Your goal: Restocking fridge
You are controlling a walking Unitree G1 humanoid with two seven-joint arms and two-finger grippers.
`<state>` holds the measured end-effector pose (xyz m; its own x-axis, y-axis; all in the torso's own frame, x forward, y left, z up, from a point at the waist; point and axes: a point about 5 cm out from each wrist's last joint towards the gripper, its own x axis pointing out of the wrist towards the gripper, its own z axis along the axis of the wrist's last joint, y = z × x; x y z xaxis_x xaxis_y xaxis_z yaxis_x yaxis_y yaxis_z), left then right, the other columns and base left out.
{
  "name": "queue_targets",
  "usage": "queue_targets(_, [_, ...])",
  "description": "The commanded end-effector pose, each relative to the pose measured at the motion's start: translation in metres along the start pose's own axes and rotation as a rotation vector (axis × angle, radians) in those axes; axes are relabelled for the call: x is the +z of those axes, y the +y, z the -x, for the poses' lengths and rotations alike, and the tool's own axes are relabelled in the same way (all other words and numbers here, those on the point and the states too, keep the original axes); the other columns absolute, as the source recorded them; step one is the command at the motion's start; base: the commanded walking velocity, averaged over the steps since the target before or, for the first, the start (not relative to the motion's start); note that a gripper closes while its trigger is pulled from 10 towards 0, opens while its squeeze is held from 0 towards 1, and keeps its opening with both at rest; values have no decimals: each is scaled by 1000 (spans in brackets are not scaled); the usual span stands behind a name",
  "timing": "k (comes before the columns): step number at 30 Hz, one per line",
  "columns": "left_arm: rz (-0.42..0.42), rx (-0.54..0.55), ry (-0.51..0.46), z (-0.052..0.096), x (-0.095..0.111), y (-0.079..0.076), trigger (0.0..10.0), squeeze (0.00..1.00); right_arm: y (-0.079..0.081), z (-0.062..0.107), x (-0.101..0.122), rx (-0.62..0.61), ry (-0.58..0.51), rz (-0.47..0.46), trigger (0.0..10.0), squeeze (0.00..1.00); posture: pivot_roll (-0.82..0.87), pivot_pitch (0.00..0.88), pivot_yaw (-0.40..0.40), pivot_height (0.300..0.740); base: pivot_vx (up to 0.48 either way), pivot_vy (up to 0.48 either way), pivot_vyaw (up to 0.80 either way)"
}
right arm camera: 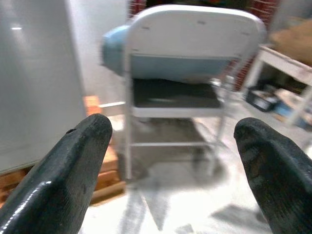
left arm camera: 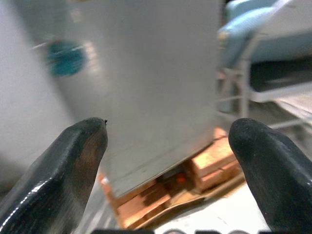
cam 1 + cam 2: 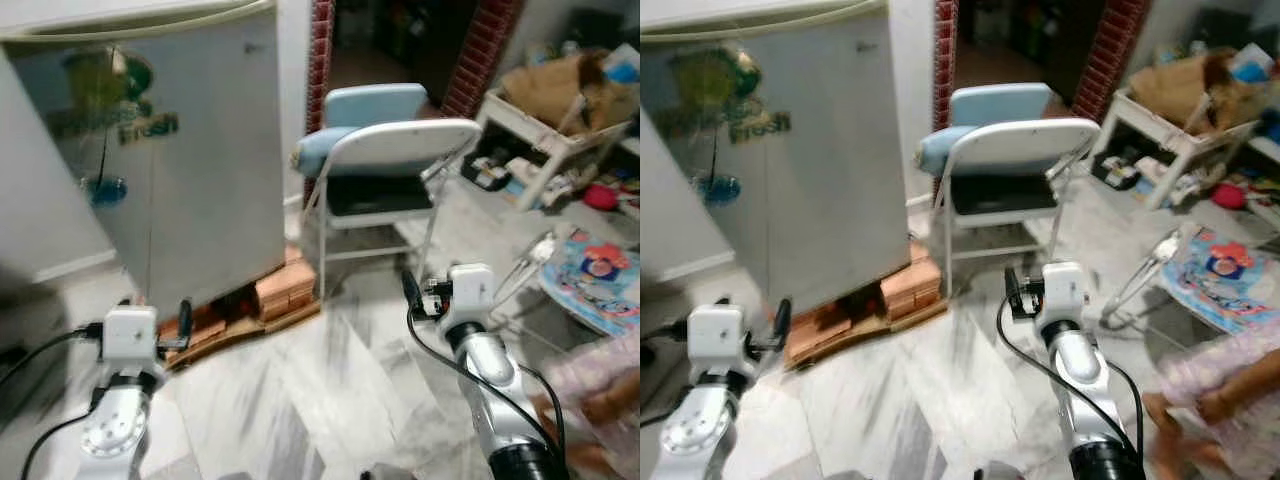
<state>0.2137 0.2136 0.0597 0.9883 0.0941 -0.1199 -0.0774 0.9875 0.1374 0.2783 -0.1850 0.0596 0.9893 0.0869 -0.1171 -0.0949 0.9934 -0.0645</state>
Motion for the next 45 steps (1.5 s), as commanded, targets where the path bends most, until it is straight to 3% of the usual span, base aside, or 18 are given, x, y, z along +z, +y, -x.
queue_targets(1, [17, -29, 2, -2, 0, -9, 10000, 0, -13, 3, 0, -47, -2, 16, 10000, 0, 15, 18, 17, 740, 0, 469, -800])
queue_targets(8, [-16, -53, 13, -2, -4, -13, 10000, 0, -12, 5, -1, -50, -8, 15, 10000, 0, 18, 20, 20, 740, 0, 297, -764])
queue_targets(16, [-47, -80, 32, -9, -5, -13, 10000, 0, -15, 6, 1, -98, -22, 24, 10000, 0, -31, 24, 77, 740, 0, 0, 0])
queue_targets(22, [-69, -113, 15, -15, 0, -15, 10000, 0, -29, 24, -7, -175, -9, 14, 10000, 0, -59, 56, 93, 740, 0, 0, 0])
queue_targets(27, [-58, -25, 40, 2, -11, -8, 10000, 0, -26, 37, -11, -127, 4, 40, 10000, 0, -47, 37, 63, 740, 0, 0, 0])
queue_targets(30, [-67, 31, 65, 15, -19, -5, 10000, 0, -21, 36, -11, -88, 15, 42, 10000, 0, -37, 38, 45, 740, 0, 0, 0])
queue_targets(33, [-79, 43, 76, 16, -23, -5, 10000, 0, -10, 31, -8, 3, 11, 76, 10000, 0, -30, 46, 37, 740, 0, 0, 0])
queue_targets(36, [-92, -7, 69, 14, -21, -8, 10000, 0, -4, 25, -4, 65, 14, 93, 10000, 0, -16, 46, -6, 740, 0, 0, 0])
queue_targets(40, [-183, -178, 71, 23, -21, -11, 10000, 0, -1, 10, 9, 135, 15, 128, 10000, 0, -1, 60, -40, 740, 0, 0, 0])
queue_targets(45, [-253, -300, 64, 34, -19, -14, 10000, 0, 1, 8, 16, 227, 10, 192, 10000, 0, 13, 56, -46, 740, 0, 0, 0])
